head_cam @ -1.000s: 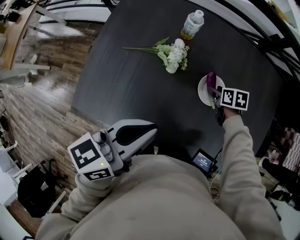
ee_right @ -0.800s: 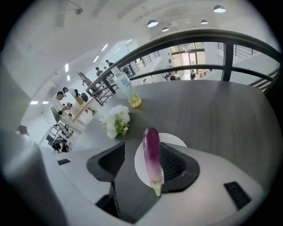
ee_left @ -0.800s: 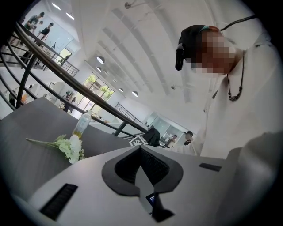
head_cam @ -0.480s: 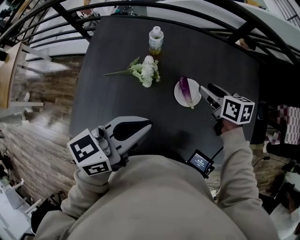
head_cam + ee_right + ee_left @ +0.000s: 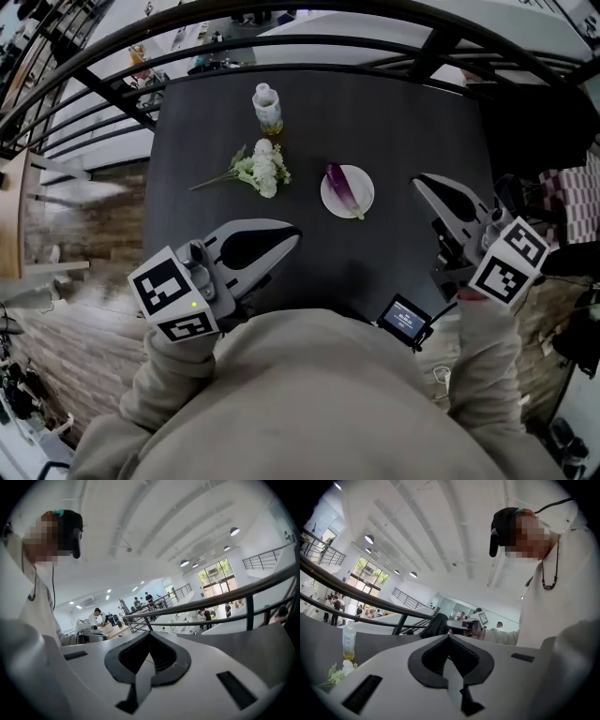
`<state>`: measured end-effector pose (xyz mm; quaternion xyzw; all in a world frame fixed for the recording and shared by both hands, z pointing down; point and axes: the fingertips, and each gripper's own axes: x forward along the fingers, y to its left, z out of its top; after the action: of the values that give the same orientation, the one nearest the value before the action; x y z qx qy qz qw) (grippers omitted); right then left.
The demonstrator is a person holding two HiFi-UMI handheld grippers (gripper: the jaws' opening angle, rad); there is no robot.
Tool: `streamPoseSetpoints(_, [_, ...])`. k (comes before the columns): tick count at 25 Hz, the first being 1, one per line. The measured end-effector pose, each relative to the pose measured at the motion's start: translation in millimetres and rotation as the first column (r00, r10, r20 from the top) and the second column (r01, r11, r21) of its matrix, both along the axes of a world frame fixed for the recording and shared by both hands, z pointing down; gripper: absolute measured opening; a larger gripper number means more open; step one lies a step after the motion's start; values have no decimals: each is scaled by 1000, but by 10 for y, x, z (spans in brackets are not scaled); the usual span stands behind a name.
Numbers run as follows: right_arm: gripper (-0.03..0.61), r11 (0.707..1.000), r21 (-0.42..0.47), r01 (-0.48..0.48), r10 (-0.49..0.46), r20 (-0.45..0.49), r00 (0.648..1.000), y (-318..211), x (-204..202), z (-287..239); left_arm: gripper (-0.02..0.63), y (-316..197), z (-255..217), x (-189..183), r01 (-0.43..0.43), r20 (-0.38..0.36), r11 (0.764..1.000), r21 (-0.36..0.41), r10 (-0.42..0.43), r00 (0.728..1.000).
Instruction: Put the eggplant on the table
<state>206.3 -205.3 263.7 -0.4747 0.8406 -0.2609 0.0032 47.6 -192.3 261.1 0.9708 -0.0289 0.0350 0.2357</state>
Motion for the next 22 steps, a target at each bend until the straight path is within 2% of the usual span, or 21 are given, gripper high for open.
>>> streamPoseSetpoints(6, [14,993,112,47,-35,-106,994,285,-230,-438,5,-106,-176,188,-43,-32,998,36,44,999])
streamPoseSetpoints(11, [14,990,138,8,4,-86,996,372,-205,-589,5,-92,-264,277,-73,-53,997,40,75,996])
streamPoseSetpoints(15, [14,989,148,18,-3,-107,994,408,-269,-747,5,-83,-422,257,-64,-98,998,22,66,993])
streamPoseSetpoints(22, [14,986,162,33,-15,-114,993,392,-369,-782,5,-53,-369,197,-66,-89,998,25,68,994])
